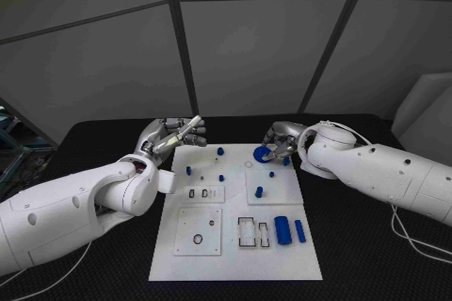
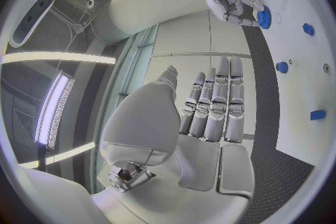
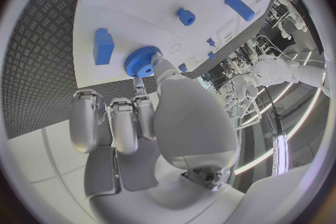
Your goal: Assemble the parts on the task board
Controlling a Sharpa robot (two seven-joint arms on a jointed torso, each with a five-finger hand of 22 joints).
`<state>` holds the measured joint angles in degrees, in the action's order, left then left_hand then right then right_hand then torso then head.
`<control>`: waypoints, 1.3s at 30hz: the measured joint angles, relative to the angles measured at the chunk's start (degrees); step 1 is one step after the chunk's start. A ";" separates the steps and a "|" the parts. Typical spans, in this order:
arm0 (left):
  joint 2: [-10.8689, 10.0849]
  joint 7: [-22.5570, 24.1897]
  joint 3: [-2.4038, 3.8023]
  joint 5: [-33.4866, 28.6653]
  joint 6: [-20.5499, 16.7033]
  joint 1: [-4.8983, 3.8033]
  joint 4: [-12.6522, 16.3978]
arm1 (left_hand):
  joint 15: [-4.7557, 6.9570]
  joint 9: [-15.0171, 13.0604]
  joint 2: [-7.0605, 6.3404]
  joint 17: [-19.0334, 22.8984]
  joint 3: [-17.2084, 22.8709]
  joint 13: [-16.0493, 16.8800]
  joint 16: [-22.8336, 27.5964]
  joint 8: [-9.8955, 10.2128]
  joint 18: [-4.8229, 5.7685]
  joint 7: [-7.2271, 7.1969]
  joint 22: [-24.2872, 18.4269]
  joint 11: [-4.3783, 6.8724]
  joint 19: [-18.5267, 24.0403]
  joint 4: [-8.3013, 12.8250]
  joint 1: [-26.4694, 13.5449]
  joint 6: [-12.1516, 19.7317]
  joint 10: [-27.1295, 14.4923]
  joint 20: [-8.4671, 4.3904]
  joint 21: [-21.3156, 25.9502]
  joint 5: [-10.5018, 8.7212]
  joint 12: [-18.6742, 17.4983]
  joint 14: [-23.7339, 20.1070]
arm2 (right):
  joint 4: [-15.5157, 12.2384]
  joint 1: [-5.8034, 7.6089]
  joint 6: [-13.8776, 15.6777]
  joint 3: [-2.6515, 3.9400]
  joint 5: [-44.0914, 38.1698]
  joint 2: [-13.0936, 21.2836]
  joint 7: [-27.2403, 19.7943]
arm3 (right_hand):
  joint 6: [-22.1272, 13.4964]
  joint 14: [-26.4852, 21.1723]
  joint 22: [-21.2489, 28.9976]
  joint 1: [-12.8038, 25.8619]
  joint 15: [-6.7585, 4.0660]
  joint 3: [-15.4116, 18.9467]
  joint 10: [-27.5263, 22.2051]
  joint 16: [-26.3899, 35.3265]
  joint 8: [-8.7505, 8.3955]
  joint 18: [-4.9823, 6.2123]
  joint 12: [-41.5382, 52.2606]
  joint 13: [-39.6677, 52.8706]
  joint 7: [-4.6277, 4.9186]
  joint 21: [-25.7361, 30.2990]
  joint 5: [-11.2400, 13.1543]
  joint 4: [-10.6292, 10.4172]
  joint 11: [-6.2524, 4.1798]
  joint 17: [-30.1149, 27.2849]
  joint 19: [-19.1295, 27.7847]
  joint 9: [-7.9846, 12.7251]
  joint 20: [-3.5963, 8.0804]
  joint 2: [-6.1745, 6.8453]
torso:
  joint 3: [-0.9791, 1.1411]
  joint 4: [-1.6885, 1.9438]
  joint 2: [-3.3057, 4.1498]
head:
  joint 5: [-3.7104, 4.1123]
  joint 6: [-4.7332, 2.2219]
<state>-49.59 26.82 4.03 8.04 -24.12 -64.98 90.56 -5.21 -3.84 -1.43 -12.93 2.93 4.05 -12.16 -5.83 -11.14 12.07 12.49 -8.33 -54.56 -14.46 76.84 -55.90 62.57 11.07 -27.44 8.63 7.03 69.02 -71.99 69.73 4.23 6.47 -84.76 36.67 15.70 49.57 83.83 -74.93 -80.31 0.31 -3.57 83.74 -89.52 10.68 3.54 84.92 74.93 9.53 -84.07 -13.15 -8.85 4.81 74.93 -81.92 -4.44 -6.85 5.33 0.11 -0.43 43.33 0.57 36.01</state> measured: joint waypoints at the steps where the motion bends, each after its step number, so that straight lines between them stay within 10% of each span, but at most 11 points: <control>1: 0.00 0.00 0.00 0.00 0.00 0.00 -0.01 | 0.00 0.00 0.00 0.00 0.00 0.00 0.00 0.00 0.00 0.00 0.00 0.00 0.00 0.00 0.00 0.00 0.00 0.00 0.00 0.00 0.00 0.00 | 0.05 0.00 -0.04 0.02 -0.12 -0.06 -0.02 | 0.20 0.00 0.00 -0.24 0.00 0.00 0.00 0.00 0.15 0.00 0.00 0.00 -0.08 0.00 0.00 0.00 0.00 0.00 0.00 -0.02 0.00 -0.24 | 0.01 0.00 0.00 | 0.00 0.01; 23: 0.10 -0.10 0.00 0.00 0.07 0.01 -0.21 | 0.00 0.00 0.00 -0.08 -0.16 0.00 0.19 0.00 0.00 0.00 -0.01 0.00 0.00 0.16 0.00 0.00 0.00 0.00 0.00 0.00 -0.27 0.00 | -0.76 -0.49 1.40 0.12 -5.90 -0.54 -0.30 | 5.49 0.10 0.01 -3.35 -0.60 -3.67 0.31 0.00 2.44 0.01 0.79 0.00 -0.53 -0.46 -0.67 2.59 -1.35 -0.01 -0.49 -0.39 0.55 -3.14 | 0.04 0.00 0.03 | 0.02 0.32; 39: 0.07 -0.23 0.00 0.01 0.10 0.04 -0.24 | 0.00 0.00 0.00 -0.13 -0.32 0.00 0.18 0.20 0.00 0.00 -0.02 0.00 0.00 0.00 0.00 0.00 0.00 0.00 -0.23 0.00 -0.27 0.00 | -6.93 -1.20 7.71 -0.08 -11.35 0.53 -2.42 | 5.55 0.21 0.01 -2.42 -1.46 -6.14 0.19 0.00 2.44 0.01 0.78 -0.01 -0.46 -0.85 -2.01 3.85 -2.28 -0.02 -0.78 0.51 1.68 -3.09 | 0.04 0.04 0.01 | 0.08 -0.23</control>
<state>-49.52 26.59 4.04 8.05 -24.02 -64.94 90.32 -5.21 -3.84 -1.43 -13.06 2.61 4.05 -11.98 -5.64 -11.14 12.07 12.48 -8.33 -54.56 -14.46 76.84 -55.90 62.56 11.07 -27.66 8.63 6.76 69.02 -78.92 68.54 11.94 6.39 -96.12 37.21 13.28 55.13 84.04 -74.91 -82.73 -1.15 -9.71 83.93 -89.52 13.12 3.55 85.70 74.92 9.07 -84.92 -15.16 -5.00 2.53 74.91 -82.70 -3.93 -5.18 2.24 0.15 -0.40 43.34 0.64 35.79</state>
